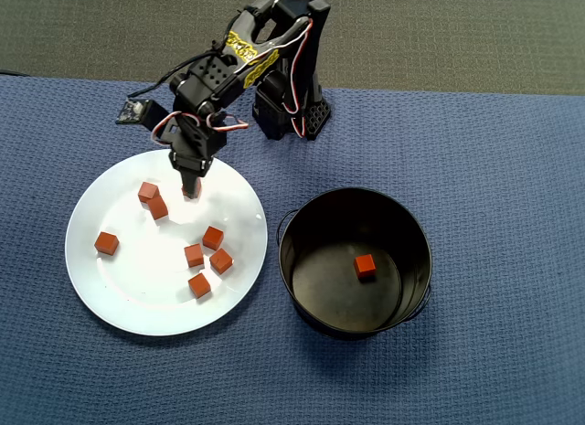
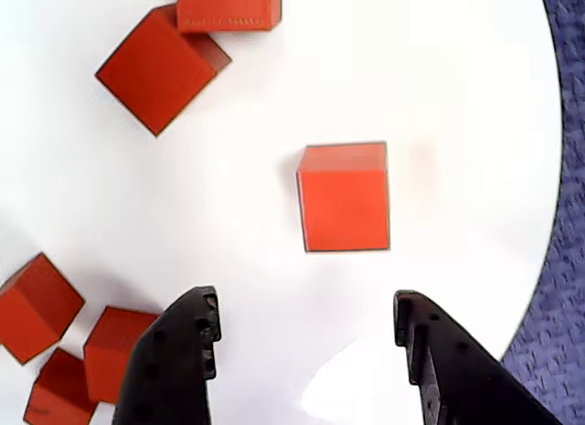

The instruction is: Pick up the red cubes from the white plate and place them in the black recipient

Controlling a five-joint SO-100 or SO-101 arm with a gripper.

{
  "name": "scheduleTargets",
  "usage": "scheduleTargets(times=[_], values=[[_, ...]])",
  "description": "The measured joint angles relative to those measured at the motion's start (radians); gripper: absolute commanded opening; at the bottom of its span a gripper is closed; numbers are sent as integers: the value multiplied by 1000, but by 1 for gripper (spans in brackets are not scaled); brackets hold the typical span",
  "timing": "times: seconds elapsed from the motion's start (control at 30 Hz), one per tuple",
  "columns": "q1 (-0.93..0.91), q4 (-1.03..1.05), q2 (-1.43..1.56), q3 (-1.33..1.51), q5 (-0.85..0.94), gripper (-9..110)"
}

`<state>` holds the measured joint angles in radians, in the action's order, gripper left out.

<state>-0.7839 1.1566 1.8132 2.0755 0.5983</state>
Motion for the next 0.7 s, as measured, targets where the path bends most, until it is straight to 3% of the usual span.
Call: scheduleTargets(times=[0.7], values=[[-61,-190,-120,83,135,0]])
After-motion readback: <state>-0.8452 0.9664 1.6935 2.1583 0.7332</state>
